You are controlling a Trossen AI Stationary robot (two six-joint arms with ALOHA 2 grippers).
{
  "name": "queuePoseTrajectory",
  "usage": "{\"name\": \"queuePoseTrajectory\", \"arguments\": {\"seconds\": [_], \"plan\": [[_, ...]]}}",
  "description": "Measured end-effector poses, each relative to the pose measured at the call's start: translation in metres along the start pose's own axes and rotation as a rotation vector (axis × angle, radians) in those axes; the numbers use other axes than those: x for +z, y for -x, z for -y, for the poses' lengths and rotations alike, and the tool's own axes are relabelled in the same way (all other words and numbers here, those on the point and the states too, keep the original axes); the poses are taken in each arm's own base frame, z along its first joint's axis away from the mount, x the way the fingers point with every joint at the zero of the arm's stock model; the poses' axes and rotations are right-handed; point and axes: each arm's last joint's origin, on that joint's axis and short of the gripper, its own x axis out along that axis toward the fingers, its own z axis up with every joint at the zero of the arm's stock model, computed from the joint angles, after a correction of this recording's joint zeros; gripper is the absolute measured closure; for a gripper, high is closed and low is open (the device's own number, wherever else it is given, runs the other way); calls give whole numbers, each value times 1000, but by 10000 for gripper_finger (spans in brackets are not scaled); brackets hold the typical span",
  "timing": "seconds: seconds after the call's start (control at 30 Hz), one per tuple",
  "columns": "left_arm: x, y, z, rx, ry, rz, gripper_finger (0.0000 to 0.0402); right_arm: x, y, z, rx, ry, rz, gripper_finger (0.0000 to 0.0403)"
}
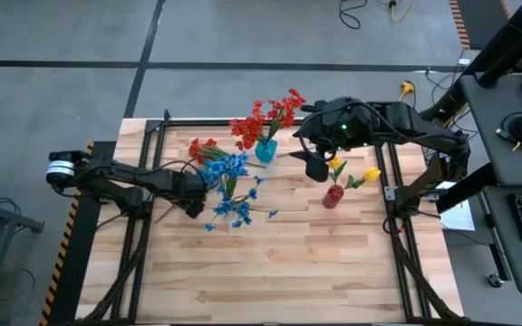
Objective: Sort flowers into vase by color
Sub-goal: Put the blue flowers into the transparent vase
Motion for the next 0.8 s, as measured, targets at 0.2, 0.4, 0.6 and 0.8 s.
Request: {"name": "queuePoseTrajectory", "arguments": {"seconds": [0.2, 0.4, 0.6, 0.8], "plan": [[1, 2, 0, 5, 30, 3, 356, -2, 1, -4, 11, 28, -24, 163], [3, 6, 0, -11, 67, 20, 389, -2, 1, -8, 23, 56, -22, 163], [6, 20, -2, -65, 88, 76, 394, -2, 1, -9, 26, 66, -22, 163], [8, 55, -18, -60, 136, 214, 395, -3, 1, -10, 27, 67, -26, 163]]}}
